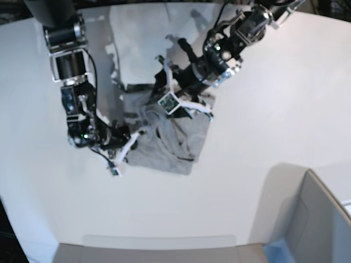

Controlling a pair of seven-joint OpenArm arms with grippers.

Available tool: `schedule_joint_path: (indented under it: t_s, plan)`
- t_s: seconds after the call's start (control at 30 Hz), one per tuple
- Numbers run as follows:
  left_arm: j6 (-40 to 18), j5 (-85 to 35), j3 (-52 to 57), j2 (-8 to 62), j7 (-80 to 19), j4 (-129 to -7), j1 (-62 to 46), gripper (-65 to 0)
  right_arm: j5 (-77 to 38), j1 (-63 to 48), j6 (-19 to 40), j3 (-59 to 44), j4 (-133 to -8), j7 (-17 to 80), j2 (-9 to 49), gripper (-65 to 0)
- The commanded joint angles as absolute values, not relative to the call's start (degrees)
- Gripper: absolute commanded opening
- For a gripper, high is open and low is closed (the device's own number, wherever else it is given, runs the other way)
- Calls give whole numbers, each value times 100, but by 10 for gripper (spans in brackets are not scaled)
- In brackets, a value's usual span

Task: Layout the t-shirt on the table in an organized manner, then fold the t-shirt properly
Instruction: 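Flatten and square the folded shirt with both grippers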

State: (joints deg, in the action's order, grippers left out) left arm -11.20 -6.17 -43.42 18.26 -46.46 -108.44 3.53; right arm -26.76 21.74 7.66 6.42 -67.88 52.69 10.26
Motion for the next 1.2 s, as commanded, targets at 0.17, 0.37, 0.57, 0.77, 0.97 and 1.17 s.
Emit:
schedule_joint_path:
  t_s: [0.17,0.37,0.57,0.77,0.97,1.17]
  plan:
    - [-1086,-602,-4303,1824,-4541,-10818,479,-305,-2651,2141,769,620,-7134,5332,1051,-647]
    - [-1086,-576,-4277,1719,-4541,-10448,576,-453,-2659,2123,769,620,-7248,5332,1051,-646]
    - [-1086,-593,-3662,1710,-4505,-10422,611,-547,-2659,2079,769,620,-7248,5332,1077,-646]
    - [-1086,-602,-2730,1710,-4541,-10466,532,-547,-2659,2035,769,611,-7248,5332,1077,-646]
    - [-1086,-602,-2396,1719,-4541,-10369,101,-547,-2659,2035,769,611,-7248,5332,1077,-646]
    - [-1086,-567,-2396,1754,-4541,-10545,-549,-549,-2659,2053,769,611,-7248,5332,1086,-645]
